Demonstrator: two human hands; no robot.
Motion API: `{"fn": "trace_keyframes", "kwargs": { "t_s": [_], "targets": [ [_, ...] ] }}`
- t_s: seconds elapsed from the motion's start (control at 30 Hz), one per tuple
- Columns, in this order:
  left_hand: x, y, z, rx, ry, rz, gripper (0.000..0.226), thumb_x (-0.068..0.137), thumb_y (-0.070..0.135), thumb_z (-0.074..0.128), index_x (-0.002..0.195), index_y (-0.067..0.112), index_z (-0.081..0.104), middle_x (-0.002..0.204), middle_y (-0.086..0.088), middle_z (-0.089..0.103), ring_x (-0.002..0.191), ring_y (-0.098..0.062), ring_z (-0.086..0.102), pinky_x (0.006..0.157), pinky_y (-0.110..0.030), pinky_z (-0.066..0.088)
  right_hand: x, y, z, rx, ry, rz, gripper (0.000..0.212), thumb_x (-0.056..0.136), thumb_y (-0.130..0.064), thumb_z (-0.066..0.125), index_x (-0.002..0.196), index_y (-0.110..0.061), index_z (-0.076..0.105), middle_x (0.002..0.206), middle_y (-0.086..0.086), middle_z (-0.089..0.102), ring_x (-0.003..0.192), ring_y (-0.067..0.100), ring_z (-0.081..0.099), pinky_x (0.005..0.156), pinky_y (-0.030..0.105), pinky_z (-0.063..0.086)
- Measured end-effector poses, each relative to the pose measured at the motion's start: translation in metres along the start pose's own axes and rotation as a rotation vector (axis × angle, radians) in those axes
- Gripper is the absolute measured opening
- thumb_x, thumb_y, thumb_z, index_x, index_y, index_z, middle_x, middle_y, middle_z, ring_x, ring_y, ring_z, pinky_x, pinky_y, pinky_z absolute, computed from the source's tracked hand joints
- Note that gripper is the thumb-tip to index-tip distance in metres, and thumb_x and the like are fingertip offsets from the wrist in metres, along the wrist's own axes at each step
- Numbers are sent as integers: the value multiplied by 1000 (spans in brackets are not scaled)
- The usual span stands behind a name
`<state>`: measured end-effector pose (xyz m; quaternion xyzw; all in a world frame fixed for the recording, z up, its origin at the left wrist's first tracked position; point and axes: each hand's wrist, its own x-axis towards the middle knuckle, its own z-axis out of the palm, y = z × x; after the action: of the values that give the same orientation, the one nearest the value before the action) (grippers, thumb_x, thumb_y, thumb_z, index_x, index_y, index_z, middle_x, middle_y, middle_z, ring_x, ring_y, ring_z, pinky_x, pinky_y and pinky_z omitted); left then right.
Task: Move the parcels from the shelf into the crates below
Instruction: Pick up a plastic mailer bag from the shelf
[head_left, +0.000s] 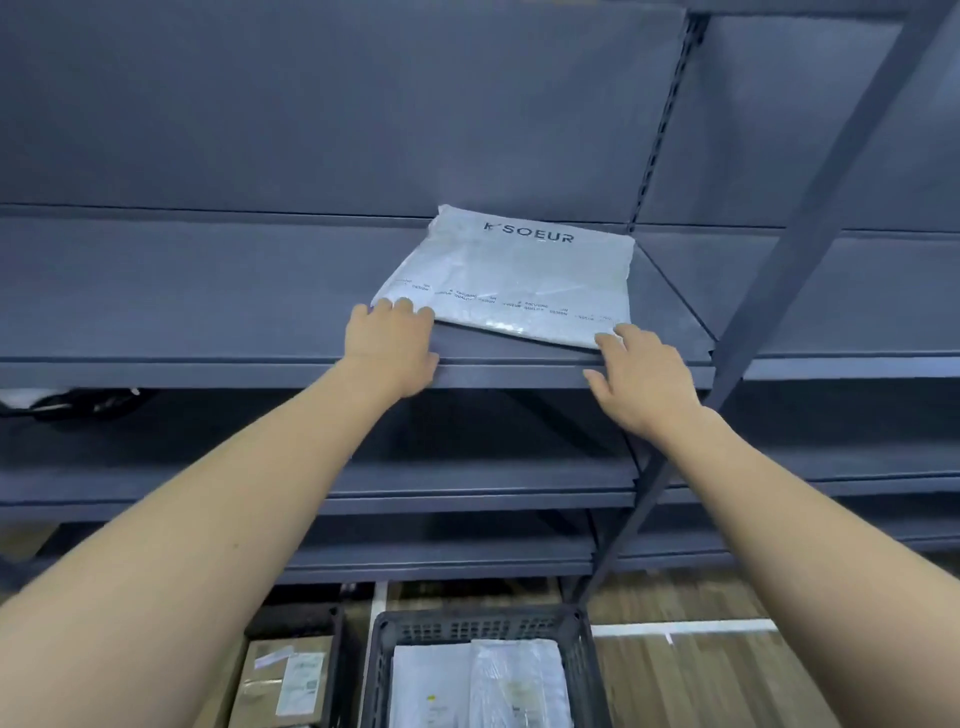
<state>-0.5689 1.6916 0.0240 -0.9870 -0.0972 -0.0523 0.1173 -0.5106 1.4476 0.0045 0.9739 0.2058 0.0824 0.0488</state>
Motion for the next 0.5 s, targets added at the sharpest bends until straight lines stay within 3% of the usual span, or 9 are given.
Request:
{"fn": "trace_keyframes", "kwargs": {
  "t_s": [0.23, 0.5],
  "targets": [
    [86, -16, 14, 1, -15, 49, 49, 95, 48, 37, 133, 16, 39, 132, -8, 45, 121, -28, 42, 97, -39, 32, 69, 9, -7, -17, -115, 110, 55, 99, -47, 33, 139, -10, 37, 142, 13, 37, 130, 30, 35, 104, 37, 30],
    [147, -27, 28, -211, -219, -61, 74, 87, 68, 32, 144, 21, 24, 137, -18, 39, 125, -34, 38, 97, -41, 32, 112, 16, -1, 38, -311, 261, 79, 89, -70, 25, 148, -17, 17, 140, 16, 40, 128, 33, 39, 103, 41, 33]
  ]
}}
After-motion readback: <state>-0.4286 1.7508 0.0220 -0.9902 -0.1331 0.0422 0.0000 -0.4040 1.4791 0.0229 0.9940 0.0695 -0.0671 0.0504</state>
